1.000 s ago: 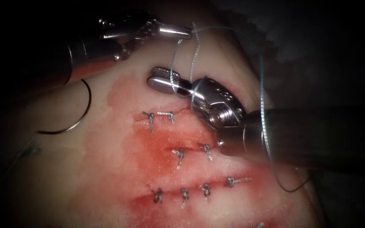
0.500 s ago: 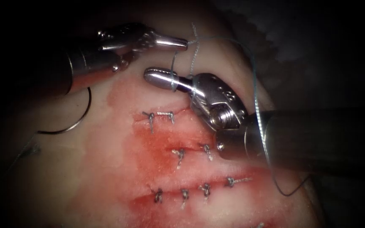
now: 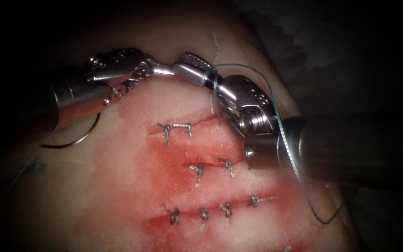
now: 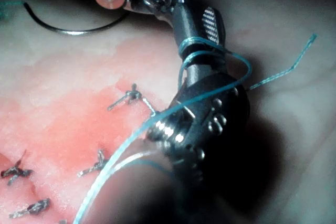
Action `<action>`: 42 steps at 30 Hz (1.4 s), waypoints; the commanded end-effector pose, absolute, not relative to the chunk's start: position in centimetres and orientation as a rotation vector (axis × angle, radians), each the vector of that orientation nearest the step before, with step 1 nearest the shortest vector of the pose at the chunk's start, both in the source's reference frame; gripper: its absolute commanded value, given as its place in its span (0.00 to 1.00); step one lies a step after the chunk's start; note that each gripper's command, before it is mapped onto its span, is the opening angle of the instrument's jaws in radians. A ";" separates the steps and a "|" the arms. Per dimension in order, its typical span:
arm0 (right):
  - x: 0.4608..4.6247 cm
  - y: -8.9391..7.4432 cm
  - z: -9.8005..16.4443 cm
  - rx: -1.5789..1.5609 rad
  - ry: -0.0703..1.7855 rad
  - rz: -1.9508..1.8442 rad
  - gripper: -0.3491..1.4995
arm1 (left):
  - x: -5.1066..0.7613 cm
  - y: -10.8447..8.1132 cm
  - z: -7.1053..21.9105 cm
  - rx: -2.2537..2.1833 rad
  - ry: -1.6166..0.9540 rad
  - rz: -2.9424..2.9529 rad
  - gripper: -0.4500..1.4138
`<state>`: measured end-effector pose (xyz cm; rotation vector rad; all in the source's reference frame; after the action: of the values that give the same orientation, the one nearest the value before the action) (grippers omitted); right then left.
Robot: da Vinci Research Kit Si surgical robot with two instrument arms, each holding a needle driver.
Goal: Wound Closure
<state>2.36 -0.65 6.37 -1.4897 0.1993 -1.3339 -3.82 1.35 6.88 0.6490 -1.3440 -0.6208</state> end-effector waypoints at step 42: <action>2.35 -0.7 6.6 -1.271 0.328 -1.017 0.23 | -3.95 1.3 6.6 0.682 -1.319 -0.608 0.00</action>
<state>2.24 -0.71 6.55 -1.2651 0.3265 -1.0212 -3.90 1.13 6.59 0.6912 -1.3178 -0.6095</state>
